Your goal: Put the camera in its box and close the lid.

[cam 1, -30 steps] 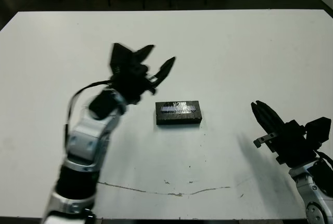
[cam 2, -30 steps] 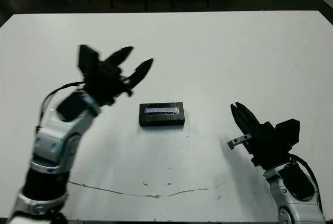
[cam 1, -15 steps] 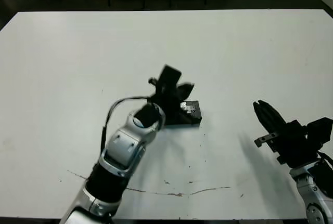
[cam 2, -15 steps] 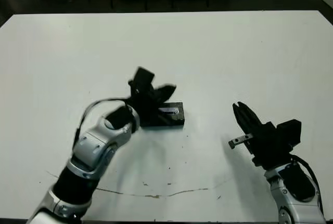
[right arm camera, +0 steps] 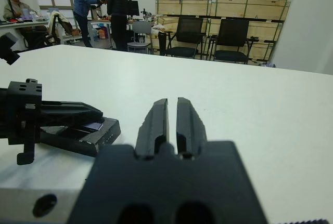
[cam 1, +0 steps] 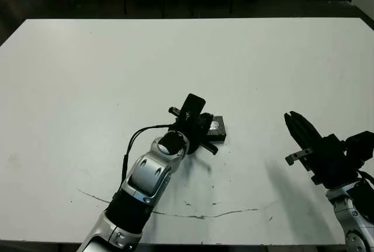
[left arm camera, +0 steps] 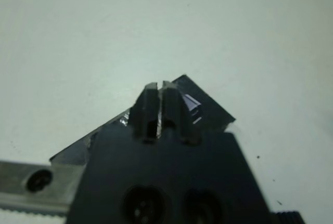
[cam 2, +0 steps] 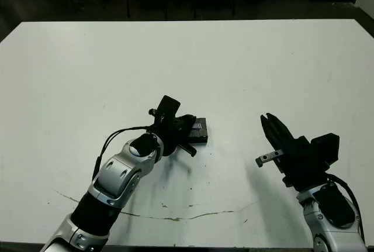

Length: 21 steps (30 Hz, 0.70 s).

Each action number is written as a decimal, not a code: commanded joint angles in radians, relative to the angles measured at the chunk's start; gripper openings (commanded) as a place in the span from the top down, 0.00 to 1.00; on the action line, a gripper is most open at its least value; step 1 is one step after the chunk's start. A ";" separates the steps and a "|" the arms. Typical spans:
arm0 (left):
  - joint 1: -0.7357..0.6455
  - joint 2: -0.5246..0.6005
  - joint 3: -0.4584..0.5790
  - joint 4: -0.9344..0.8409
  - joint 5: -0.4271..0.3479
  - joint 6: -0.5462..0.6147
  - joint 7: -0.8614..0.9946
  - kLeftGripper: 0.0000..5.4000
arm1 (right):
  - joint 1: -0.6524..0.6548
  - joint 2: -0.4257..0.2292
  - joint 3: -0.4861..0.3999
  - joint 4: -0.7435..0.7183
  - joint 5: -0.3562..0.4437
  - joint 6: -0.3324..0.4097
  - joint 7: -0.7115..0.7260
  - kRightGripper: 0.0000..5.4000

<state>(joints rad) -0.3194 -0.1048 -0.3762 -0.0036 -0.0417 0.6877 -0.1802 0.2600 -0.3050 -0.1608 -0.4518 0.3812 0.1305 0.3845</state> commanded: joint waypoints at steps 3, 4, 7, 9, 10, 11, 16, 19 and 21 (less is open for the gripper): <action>0.116 0.066 0.050 -0.036 -0.033 0.024 -0.048 1.00 | 0.020 0.007 0.010 0.002 -0.011 0.006 -0.003 1.00; 0.133 0.075 0.066 -0.075 -0.046 -0.003 -0.062 1.00 | 0.021 0.010 0.013 0.001 -0.013 0.001 -0.003 1.00; 0.180 0.095 0.151 -0.215 -0.095 -0.041 -0.073 1.00 | 0.019 0.026 0.021 -0.003 -0.014 -0.010 -0.010 1.00; 0.204 0.115 0.214 -0.273 -0.123 -0.092 -0.080 1.00 | 0.011 0.038 0.029 0.002 -0.016 -0.013 -0.015 1.00; 0.211 0.131 0.251 -0.293 -0.139 -0.122 -0.088 1.00 | 0.002 0.044 0.036 0.013 -0.023 -0.026 -0.014 1.00; 0.219 0.150 0.287 -0.305 -0.147 -0.168 -0.097 1.00 | -0.010 0.053 0.044 0.022 -0.033 -0.033 -0.019 1.00; 0.261 0.217 0.413 -0.331 -0.157 -0.389 -0.122 1.00 | -0.065 0.105 0.083 0.045 -0.092 -0.034 -0.089 1.00; 0.296 0.254 0.440 -0.293 -0.091 -0.627 -0.124 1.00 | -0.105 0.138 0.103 0.057 -0.124 -0.021 -0.141 1.00; 0.313 0.262 0.457 -0.245 -0.040 -0.775 -0.097 1.00 | -0.137 0.157 0.117 0.078 -0.155 -0.027 -0.175 1.00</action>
<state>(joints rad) -0.0354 0.1400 0.0676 -0.2934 -0.1175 -0.0206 -0.2907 0.1374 -0.1591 -0.0511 -0.4008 0.2505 0.0902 0.2320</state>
